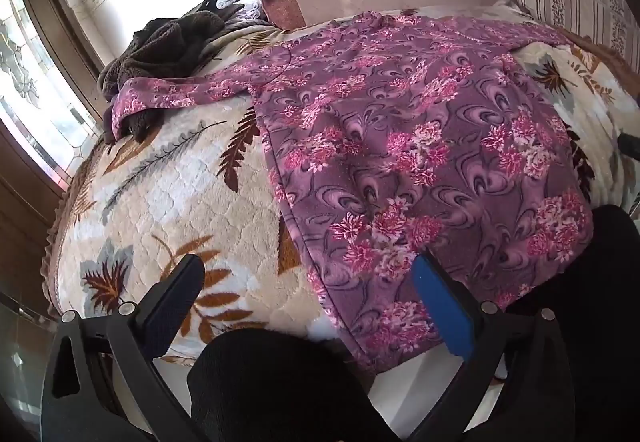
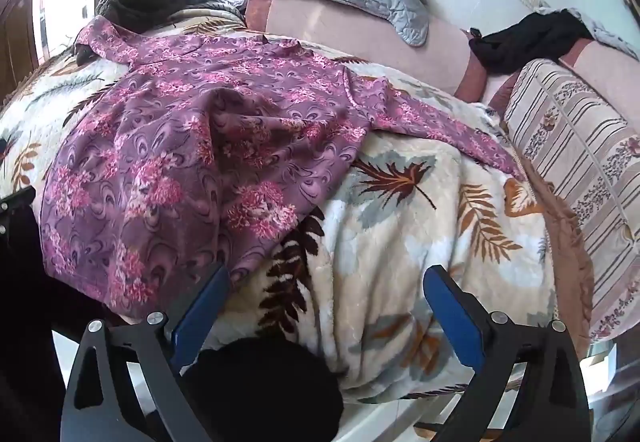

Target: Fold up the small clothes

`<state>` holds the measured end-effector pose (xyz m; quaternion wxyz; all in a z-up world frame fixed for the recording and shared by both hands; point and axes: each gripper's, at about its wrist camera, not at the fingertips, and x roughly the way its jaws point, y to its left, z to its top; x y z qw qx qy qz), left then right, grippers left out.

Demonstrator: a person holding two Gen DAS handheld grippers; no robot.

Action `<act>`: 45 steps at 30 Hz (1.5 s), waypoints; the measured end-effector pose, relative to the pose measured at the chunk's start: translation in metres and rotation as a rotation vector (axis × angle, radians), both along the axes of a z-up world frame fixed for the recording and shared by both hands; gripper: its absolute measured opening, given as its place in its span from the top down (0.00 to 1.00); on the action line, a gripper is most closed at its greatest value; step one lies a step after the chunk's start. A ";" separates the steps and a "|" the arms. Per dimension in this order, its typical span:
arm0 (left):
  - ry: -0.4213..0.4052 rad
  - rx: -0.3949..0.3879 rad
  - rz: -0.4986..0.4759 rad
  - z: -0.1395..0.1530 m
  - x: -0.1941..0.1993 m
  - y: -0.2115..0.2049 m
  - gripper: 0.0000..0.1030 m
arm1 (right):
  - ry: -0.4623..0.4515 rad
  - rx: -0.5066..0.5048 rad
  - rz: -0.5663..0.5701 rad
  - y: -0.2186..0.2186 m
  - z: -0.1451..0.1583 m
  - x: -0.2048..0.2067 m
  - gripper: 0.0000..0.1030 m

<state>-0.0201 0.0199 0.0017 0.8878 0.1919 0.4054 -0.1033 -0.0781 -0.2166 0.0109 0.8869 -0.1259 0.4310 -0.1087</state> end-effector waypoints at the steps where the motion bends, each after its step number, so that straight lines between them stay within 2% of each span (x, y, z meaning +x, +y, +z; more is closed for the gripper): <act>1: 0.000 -0.003 -0.004 0.001 -0.002 0.000 0.00 | -0.006 -0.006 0.003 0.001 0.001 -0.002 0.05; 8: -0.004 -0.021 -0.015 0.009 -0.007 -0.001 0.00 | -0.027 0.000 -0.010 -0.006 0.006 -0.014 0.05; 21: -0.041 -0.083 -0.036 0.029 -0.007 -0.002 0.00 | -0.036 0.029 0.028 0.002 0.010 0.000 0.05; 32: -0.040 -0.102 -0.031 0.035 0.001 0.003 0.00 | -0.031 0.046 0.064 0.012 0.013 0.022 0.05; 36: -0.044 -0.087 -0.033 0.035 0.005 0.003 0.00 | -0.023 0.052 0.072 0.015 0.012 0.027 0.06; 45: -0.019 -0.112 -0.009 0.033 0.014 0.011 0.00 | -0.013 0.053 0.081 0.018 0.011 0.033 0.06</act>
